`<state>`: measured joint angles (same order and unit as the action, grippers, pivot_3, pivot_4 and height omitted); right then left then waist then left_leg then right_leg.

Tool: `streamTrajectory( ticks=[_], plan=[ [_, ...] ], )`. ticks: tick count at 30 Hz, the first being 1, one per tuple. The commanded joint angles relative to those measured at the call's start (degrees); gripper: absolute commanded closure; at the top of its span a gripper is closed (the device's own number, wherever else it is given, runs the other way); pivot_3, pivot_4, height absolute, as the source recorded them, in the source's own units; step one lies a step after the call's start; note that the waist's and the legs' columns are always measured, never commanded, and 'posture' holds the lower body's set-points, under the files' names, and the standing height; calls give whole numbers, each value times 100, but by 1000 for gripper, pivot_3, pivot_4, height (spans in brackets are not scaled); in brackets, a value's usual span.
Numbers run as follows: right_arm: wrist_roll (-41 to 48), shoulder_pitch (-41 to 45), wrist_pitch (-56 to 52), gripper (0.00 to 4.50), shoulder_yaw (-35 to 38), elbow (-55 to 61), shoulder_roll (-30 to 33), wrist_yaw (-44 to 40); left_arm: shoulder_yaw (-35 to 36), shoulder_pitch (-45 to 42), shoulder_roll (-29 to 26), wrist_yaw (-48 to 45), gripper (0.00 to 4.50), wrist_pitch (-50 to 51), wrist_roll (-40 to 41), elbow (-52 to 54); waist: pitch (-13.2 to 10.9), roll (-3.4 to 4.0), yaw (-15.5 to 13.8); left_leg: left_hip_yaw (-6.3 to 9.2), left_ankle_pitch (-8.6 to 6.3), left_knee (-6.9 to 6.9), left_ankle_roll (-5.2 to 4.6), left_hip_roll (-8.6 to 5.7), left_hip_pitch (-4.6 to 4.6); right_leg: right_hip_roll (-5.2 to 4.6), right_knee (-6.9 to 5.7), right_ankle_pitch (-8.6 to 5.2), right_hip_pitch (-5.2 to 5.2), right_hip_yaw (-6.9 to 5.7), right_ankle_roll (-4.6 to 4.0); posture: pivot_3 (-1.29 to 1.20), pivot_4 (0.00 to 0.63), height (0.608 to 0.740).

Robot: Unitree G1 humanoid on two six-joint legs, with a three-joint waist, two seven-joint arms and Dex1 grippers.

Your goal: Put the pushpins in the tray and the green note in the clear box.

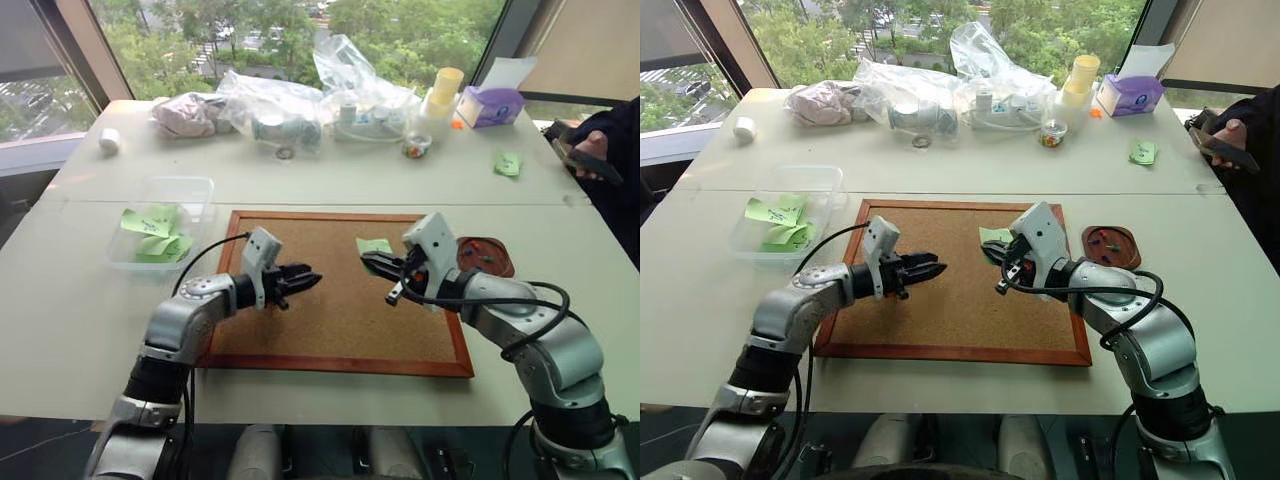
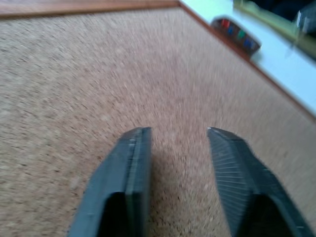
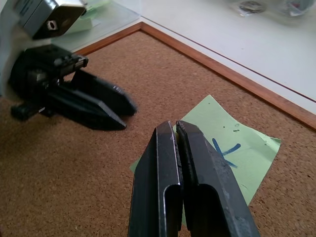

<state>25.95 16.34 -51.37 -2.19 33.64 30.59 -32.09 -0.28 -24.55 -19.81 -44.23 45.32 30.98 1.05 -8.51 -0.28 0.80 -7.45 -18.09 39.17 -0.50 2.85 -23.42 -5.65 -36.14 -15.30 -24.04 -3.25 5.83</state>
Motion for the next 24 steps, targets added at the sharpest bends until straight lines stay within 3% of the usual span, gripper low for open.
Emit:
streamTrajectory(
  ticks=[1, 9, 13, 22, 24],
  plan=[
    [-63, 207, 308, 4500, -162, 190, 150, -160, 890, -522, 291, 198, 710, 801, 1129, -128, -9, -11, -18, 0, 3, 3, 5, 0, -5, 2, 0, 1, -3, -1, 1, 0, 150, 740],
    [-518, 421, 819, 4500, -576, 159, 499, -350, 1831, -1283, 1156, 1418, 710, 2050, 2236, -925, -39, -57, -28, 3, 4, 5, 6, -11, -5, 4, 6, 1, 4, -2, 5, 0, 150, 740],
    [-686, 530, 1009, 4500, -722, 141, 606, -473, 1921, -1460, 1458, 1782, 710, 2619, 2495, -1244, -47, -72, -19, 2, 9, 6, 13, -12, -3, 8, 4, 2, 5, -2, 8, 0, 150, 740],
    [-803, 590, 1152, 4500, -780, 71, 622, -573, 1743, -1486, 1544, 1963, 710, 3096, 2504, -1387, -47, -72, -17, 2, 18, 5, 30, -13, -2, 16, 1, 2, 4, -2, 8, 0, 150, 740],
    [-826, 587, 1174, 4500, -779, 55, 615, -577, 1763, -1468, 1569, 2001, 1242, 3132, 2506, -1411, -47, -72, -18, 2, 18, 5, 30, -13, -1, 15, 1, 2, 4, -2, 8, 0, 150, 740]
  ],
)
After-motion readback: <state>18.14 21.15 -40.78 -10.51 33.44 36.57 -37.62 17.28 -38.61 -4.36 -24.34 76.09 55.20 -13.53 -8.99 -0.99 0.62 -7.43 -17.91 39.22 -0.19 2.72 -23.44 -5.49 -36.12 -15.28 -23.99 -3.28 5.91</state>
